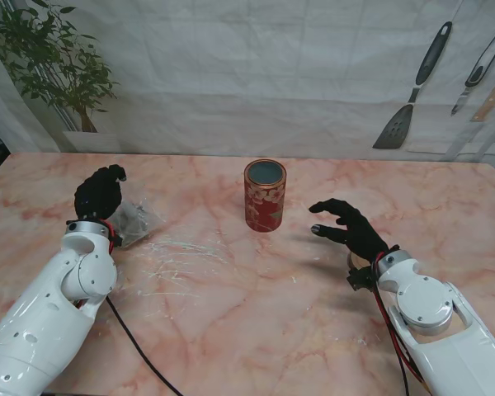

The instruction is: Insert tea bags into the tea bag box

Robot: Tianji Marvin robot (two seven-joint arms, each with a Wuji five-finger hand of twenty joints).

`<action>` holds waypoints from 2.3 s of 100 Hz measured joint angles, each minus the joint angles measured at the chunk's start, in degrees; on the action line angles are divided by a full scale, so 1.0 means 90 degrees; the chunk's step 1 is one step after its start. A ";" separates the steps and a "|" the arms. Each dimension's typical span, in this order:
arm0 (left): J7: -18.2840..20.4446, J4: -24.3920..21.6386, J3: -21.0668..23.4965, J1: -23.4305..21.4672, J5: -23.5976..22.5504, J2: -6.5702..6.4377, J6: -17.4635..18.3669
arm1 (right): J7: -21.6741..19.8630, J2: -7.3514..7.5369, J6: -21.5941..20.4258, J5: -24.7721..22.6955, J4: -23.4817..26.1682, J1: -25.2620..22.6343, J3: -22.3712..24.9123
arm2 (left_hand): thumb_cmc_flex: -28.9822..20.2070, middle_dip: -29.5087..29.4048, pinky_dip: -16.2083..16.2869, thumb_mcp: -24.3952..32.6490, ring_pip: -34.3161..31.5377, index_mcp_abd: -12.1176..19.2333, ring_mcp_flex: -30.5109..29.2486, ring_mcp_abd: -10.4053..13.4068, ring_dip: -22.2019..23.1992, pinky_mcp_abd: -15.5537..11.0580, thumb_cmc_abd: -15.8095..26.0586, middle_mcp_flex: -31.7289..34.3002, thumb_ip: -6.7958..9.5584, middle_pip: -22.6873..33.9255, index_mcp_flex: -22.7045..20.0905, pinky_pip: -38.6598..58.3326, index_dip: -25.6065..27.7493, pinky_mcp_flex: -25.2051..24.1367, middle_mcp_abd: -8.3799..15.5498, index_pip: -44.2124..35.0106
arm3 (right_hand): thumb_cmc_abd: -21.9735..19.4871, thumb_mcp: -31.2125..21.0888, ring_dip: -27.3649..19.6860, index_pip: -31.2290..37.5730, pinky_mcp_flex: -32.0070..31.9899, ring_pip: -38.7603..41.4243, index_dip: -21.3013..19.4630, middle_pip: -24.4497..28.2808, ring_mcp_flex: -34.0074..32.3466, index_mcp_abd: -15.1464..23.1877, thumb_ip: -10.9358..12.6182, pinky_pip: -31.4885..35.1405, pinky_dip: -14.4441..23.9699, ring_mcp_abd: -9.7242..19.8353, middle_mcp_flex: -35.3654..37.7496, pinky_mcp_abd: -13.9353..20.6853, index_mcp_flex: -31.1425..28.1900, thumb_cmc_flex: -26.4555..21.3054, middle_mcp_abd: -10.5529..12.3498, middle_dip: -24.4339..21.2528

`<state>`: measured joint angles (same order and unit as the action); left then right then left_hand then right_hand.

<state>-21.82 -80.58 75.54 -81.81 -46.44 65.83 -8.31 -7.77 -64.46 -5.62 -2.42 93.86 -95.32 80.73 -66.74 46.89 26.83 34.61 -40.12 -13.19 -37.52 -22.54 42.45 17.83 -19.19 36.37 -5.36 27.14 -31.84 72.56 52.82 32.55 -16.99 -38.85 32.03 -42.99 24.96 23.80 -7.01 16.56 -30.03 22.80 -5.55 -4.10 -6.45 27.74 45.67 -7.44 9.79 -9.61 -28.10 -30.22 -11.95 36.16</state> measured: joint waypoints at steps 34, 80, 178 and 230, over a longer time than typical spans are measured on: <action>0.1178 -0.0439 0.0210 -0.0245 -0.0171 -0.0163 -0.0087 | -0.0034 0.0001 -0.0007 0.0036 -0.0021 0.0007 -0.0025 | -0.0249 -0.2068 0.0163 -0.3132 0.1223 -0.0118 0.1234 -0.0516 -0.0627 0.1016 0.0608 -0.0812 -0.0009 -0.0737 0.0133 -0.1792 -0.0227 -0.1724 -0.0475 0.1253 | -0.0001 0.0000 0.0001 -0.0002 0.0000 0.0000 0.0000 -0.0082 0.0000 0.0000 0.0000 -0.0018 0.0025 0.0000 0.0000 0.0001 0.0000 0.0000 0.0000 -0.0001; 0.1556 -0.0849 0.0424 -0.0522 -0.0904 -0.0330 0.0196 | -0.0059 0.0003 0.0003 0.0052 -0.0021 0.0004 -0.0028 | 0.1440 -0.2892 -0.0916 -0.4093 0.2656 -0.0553 0.2527 -0.0911 -0.1839 0.1861 0.1820 -0.1664 0.0144 -0.2165 0.0537 -0.4270 -0.2176 -0.3066 -0.0793 0.3530 | -0.0001 0.0001 0.0001 -0.0042 0.0000 0.0000 0.0000 -0.0158 0.0000 0.0000 0.0000 -0.0047 0.0038 0.0000 0.0000 0.0002 0.0000 0.0000 0.0000 -0.0001; 0.0156 -0.1933 0.0347 -0.1840 -0.0404 -0.0253 0.2830 | -0.0223 0.0082 -0.0012 -0.0381 0.0078 -0.0162 0.0084 | 0.1823 -0.2906 -0.0927 -0.4118 0.2664 -0.0240 0.2426 -0.0496 -0.2062 0.1335 0.1900 -0.1402 0.0144 -0.2233 0.0537 -0.4715 -0.2316 -0.3022 -0.0645 0.3497 | -0.0004 0.0076 -0.0023 -0.0112 0.0000 -0.0316 0.0051 -0.0409 0.0000 0.0000 0.0000 -0.0315 0.0074 0.0001 -0.0073 0.0076 0.0234 0.0000 0.0008 -0.0001; -0.0162 -0.1550 -0.0008 -0.2041 -0.0200 -0.0152 0.2787 | -0.0356 0.0126 0.0025 -0.0666 0.0219 -0.0370 0.0175 | 0.1823 -0.2907 -0.0928 -0.4116 0.2664 -0.0242 0.2426 -0.0494 -0.2091 0.1335 0.1900 -0.1402 0.0144 -0.2233 0.0537 -0.4715 -0.2317 -0.3022 -0.0645 0.3435 | -0.0004 0.0076 -0.0024 -0.0125 0.0037 -0.0393 0.0051 -0.0495 0.0000 0.0000 0.0000 -0.0498 0.0074 0.0007 -0.0080 0.0264 0.0241 0.0000 0.0016 0.0064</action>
<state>-23.28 -94.53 75.46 -100.18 -48.24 64.46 16.78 -10.97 -63.32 -5.39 -8.41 95.84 -98.65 82.30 -50.34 20.73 18.48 -2.44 -16.14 -15.37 -15.69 -26.99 23.63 29.84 -2.09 23.76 -4.06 7.05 -27.00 30.13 31.98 5.35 -22.80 -7.94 31.99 -42.31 24.75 22.67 -6.67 13.02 -29.57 18.34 -5.55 -4.10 -6.44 23.26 46.34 -7.38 9.07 -7.24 -25.94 -30.22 -11.81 36.74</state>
